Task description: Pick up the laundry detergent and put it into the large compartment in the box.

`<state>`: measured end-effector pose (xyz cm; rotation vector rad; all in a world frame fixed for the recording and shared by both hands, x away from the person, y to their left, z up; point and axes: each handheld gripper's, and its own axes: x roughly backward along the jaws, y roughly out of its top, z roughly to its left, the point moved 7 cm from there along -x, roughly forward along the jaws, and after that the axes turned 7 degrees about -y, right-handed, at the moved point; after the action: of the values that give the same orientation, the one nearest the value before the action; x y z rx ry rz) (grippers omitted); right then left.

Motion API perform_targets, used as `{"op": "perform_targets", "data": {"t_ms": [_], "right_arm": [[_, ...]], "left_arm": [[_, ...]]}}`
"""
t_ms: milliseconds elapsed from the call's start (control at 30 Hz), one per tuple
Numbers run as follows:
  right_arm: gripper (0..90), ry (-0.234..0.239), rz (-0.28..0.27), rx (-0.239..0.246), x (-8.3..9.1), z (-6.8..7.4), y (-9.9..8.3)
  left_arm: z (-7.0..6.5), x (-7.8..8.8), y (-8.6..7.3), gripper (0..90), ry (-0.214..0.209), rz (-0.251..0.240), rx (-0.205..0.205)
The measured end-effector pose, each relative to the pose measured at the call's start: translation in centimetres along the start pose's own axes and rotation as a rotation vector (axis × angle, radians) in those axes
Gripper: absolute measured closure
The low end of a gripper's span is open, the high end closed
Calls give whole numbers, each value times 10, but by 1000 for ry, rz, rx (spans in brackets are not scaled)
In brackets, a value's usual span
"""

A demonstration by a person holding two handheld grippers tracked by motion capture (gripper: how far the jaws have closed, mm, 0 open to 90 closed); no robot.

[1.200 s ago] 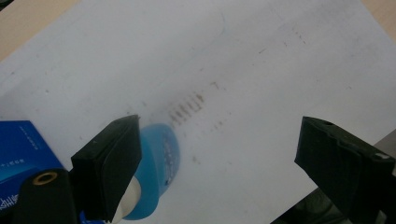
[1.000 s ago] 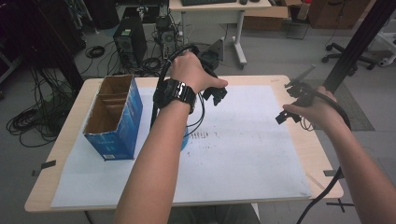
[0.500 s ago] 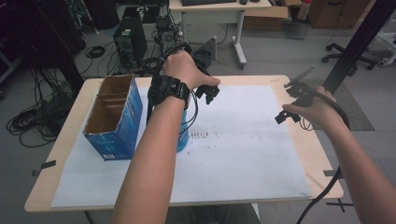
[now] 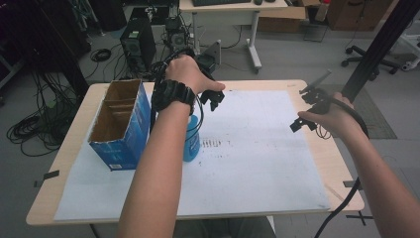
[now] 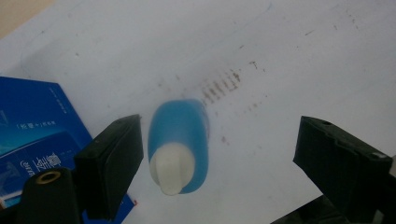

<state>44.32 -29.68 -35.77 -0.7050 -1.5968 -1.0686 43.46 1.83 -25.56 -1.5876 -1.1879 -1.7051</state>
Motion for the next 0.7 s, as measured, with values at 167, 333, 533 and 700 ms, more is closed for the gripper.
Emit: {"op": "perform_targets", "data": {"t_ms": [167,333,533,700], "right_arm": [[171,1,3,0,-2,0,0],[171,3,6,3,-3,1,-1],[171,5,7,1,-5,0,-1],[171,4,11,1,-7,0,-2]], "left_arm": [[3,-1,-1,158,3,13,4],[6,-4,-3,158,13,26,7],[11,-9,-7,158,22,41,17],[14,-13,-9,158,19,53,21]]}}
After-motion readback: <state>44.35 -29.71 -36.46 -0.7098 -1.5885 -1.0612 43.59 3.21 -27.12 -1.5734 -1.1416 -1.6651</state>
